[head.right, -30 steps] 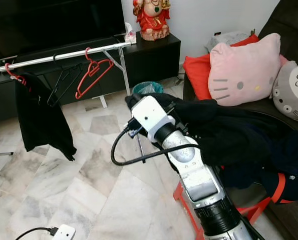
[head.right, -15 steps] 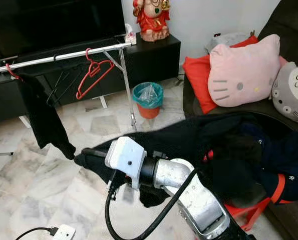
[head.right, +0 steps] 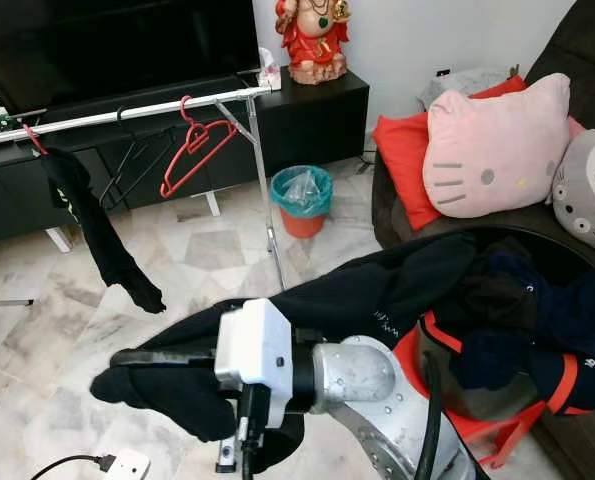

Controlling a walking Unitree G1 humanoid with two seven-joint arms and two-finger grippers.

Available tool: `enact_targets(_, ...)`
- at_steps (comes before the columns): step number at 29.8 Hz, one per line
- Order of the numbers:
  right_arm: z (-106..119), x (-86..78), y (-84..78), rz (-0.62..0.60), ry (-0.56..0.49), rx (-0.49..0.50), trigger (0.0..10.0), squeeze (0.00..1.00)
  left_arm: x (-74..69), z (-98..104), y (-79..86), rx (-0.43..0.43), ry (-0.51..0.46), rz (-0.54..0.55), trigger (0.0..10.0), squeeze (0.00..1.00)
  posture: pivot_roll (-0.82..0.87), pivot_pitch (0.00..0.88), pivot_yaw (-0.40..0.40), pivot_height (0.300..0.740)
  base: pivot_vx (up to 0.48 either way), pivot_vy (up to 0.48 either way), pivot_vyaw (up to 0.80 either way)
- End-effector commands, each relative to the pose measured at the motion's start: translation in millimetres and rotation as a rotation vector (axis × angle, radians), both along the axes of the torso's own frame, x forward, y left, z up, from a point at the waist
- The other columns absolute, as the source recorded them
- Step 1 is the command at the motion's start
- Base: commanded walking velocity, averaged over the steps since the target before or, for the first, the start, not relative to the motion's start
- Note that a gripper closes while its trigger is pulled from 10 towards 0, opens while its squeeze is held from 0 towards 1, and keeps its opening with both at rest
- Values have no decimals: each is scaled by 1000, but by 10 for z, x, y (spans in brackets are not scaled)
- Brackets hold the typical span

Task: Hang hanger

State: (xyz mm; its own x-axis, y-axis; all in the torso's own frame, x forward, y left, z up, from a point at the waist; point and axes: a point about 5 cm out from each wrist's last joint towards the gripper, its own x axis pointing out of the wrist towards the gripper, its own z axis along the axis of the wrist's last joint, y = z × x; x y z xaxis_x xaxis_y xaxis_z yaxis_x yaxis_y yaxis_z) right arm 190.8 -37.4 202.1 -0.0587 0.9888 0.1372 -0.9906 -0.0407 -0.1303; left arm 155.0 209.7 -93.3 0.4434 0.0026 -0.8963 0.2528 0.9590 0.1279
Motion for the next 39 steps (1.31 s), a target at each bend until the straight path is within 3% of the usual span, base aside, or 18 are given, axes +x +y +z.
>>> enact_targets(1,163,-182,51,129,-14,86,10000,0,-19,-2,33,10,4,5,10000,0,-90,0,103,740,0,0,0)
enact_targets(4,238,-332,94,238,-3,143,10000,0,-19,-2,34,12,5,3,10000,0,-83,0,101,740,0,0,0)
enact_targets(8,257,-432,170,291,43,206,10000,0,-17,-1,32,10,3,6,10000,0,-79,0,99,740,0,0,0)
enact_targets(9,228,-362,158,225,39,195,10000,0,-16,-1,33,9,2,7,10000,0,-77,0,102,740,0,0,0)
enact_targets(10,174,-54,48,-28,27,194,10000,0,-14,0,33,9,2,7,10000,0,-79,0,103,740,0,0,0)
enact_targets(11,161,51,-10,-116,22,200,10000,0,-14,0,33,9,2,7,10000,0,-79,0,103,740,0,0,0)
enact_targets(13,93,555,-380,-512,108,241,10000,0,-13,0,33,12,4,1,10000,0,-85,0,104,740,0,0,0)
enact_targets(14,93,555,-380,-512,108,241,10000,0,-13,0,33,12,4,1,10000,0,-85,0,104,740,0,0,0)
enact_targets(16,-99,929,-869,-906,98,189,10000,0,-12,1,35,15,3,0,10000,0,-87,0,102,740,0,0,0)
enact_targets(23,-609,1183,-1381,-1295,308,122,10000,0,-12,1,33,12,1,2,10000,0,-83,0,101,740,0,0,0)
enact_targets(24,-734,1202,-1464,-1358,364,113,10000,0,-11,1,33,11,1,2,10000,0,-83,0,101,740,0,0,0)
enact_targets(25,-1004,1211,-1605,-1487,425,25,10000,0,-12,1,33,11,1,2,10000,0,-82,0,104,740,0,0,0)
enact_targets(29,-1554,1080,-1738,-1600,565,-156,10000,0,-15,1,35,11,1,1,10000,0,-74,0,102,740,0,0,0)
enact_targets(34,-2001,843,-1634,-1571,726,-250,10000,0,-16,1,37,11,2,-1,10000,0,-72,0,103,740,0,0,0)
enact_targets(39,-2220,702,-1519,-1541,759,-318,10000,0,-20,-1,34,-6,-2,22,10000,0,-70,0,104,740,0,0,0)
